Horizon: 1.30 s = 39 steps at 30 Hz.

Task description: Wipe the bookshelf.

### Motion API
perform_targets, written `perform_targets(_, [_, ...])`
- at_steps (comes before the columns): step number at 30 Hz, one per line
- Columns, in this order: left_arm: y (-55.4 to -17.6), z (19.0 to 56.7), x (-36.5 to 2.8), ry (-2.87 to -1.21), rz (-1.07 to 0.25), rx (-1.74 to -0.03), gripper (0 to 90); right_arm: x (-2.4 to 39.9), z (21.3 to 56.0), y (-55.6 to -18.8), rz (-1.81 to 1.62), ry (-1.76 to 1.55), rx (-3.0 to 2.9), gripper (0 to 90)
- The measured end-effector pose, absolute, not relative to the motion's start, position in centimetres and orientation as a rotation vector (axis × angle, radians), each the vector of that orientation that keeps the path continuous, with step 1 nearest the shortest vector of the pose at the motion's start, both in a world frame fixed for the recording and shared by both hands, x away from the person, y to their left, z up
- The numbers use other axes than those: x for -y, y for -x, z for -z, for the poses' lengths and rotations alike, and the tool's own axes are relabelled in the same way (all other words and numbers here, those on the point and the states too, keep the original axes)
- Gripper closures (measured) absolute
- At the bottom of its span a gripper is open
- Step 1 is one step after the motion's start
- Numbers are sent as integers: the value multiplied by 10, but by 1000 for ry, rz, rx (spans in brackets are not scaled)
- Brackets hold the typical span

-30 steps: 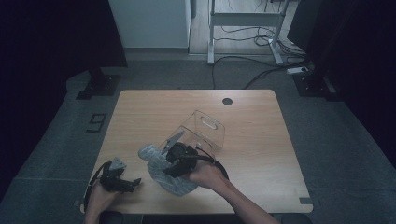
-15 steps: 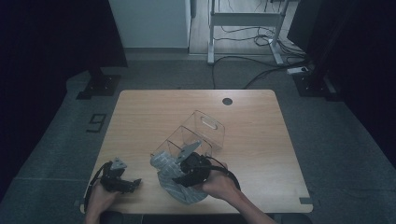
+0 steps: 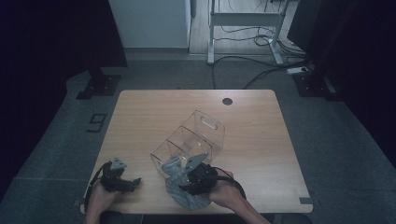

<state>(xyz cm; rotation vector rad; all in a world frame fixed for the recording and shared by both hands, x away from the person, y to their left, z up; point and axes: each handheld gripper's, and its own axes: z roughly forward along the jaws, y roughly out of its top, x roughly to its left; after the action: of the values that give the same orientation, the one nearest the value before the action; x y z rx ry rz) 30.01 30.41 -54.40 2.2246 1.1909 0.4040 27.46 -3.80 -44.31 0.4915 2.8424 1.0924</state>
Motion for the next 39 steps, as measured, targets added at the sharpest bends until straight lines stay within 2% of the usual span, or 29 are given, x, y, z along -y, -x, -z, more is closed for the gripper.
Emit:
perform_targets(18, [-300, 544, -303, -2221, -406, -1187, 0, 44, 473, -271, -1087, -467, -2819, 615])
perform_targets(31, [-300, 545, -302, -2223, -404, -1177, 0, 46, 510, -277, -989, -497, -2850, 615])
perform_targets(39, [-300, 545, -301, -2223, -403, -1177, 0, 48, 510, -276, -1012, -513, -2871, 619])
